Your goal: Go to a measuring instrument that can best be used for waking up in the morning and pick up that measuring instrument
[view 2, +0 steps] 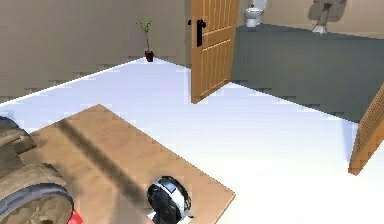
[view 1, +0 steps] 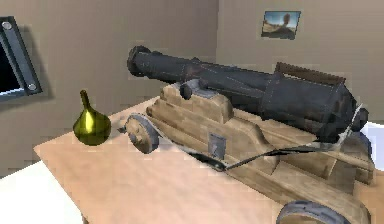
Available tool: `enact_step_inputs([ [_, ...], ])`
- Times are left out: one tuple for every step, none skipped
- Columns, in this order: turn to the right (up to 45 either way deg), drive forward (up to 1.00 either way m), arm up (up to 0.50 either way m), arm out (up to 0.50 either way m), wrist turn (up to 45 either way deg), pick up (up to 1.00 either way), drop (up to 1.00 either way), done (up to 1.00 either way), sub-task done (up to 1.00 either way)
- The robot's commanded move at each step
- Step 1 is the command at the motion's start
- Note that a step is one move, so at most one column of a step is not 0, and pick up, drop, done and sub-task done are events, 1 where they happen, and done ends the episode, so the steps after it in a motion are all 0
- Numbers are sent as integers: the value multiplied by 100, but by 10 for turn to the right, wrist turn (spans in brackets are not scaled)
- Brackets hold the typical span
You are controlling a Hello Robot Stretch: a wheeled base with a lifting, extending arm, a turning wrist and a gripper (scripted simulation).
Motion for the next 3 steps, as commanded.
enact_step_inputs([
  [0,0,36,0,0,0,0,0,0],
  [0,0,0,0,450,0,0,0,0],
  [0,0,0,0,450,0,0,0,0],
])
